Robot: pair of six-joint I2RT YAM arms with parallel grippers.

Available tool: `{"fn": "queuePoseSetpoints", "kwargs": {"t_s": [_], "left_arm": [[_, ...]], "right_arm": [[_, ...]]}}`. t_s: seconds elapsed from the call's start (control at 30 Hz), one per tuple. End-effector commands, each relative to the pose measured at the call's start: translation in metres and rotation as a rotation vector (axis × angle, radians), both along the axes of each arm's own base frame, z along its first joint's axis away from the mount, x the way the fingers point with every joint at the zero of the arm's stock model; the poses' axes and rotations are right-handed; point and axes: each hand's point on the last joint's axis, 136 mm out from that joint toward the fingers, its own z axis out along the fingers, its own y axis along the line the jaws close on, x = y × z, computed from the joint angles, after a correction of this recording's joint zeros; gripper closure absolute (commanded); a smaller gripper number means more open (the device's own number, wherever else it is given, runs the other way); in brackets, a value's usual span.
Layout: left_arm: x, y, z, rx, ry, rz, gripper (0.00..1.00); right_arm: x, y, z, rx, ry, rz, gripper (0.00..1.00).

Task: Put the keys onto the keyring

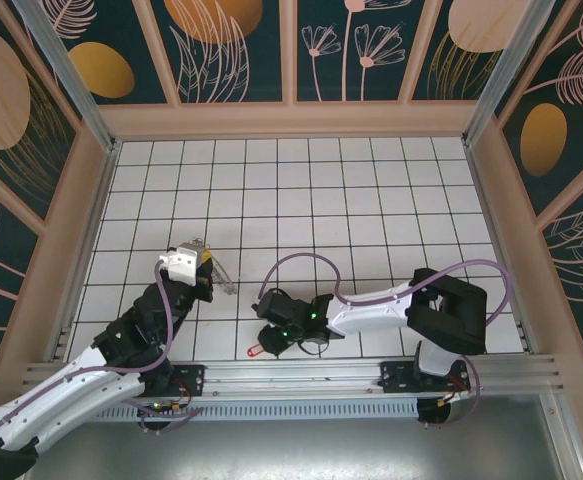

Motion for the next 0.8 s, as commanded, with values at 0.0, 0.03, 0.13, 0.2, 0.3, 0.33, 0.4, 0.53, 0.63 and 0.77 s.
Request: {"fn": "queuePoseSetpoints", "kwargs": {"t_s": [0.0, 0.03, 0.13, 0.2, 0.3, 0.33, 0.4, 0.53, 0.63, 0.77], "left_arm": [[0.0015, -0.0016, 0.0100, -0.019, -0.035, -0.005, 1.00], [0.0015, -0.0014, 0.0100, -0.019, -0.035, -0.004, 1.00], [0.0017, -0.0016, 0.0092, -0.017, -0.034, -0.004, 1.00], [0.0019, -0.0017, 0.0081, -0.015, -0.032, -0.003, 1.00], [0.0020, -0.0020, 0.0074, -0.012, -0.030, -0.004, 1.00], [0.0020, -0.0021, 0.0080, -0.013, -0.031, -0.004, 1.00], [0.0021, -0.0022, 0.0079, -0.013, -0.030, -0.004, 1.00], [0.0022, -0.0019, 0.0079, -0.011, -0.031, -0.003, 1.00], [0.0023, -0.0025, 0.0073, -0.008, -0.029, -0.005, 1.00], [0.0025, -0.0020, 0.0080, -0.008, -0.031, -0.002, 1.00]], "right_arm": [[0.0015, 0.0121, 0.0072, 0.029, -0.017, -0.002, 0.82], [0.0007, 0.0123, 0.0069, 0.028, -0.018, 0.002, 0.82], [0.0001, 0.0125, 0.0068, 0.027, -0.017, 0.007, 0.81], [0.0003, 0.0125, 0.0068, 0.026, -0.018, 0.006, 0.81], [-0.0001, 0.0125, 0.0057, 0.024, -0.018, 0.008, 0.79], [0.0000, 0.0123, 0.0049, 0.022, -0.017, 0.007, 0.78], [0.0001, 0.0130, 0.0040, 0.022, -0.018, 0.006, 0.78], [0.0008, 0.0141, 0.0031, 0.022, -0.020, 0.005, 0.80], [0.0007, 0.0151, 0.0031, 0.023, -0.022, 0.007, 0.81], [0.0013, 0.0151, 0.0045, 0.025, -0.027, 0.007, 0.83]]}}
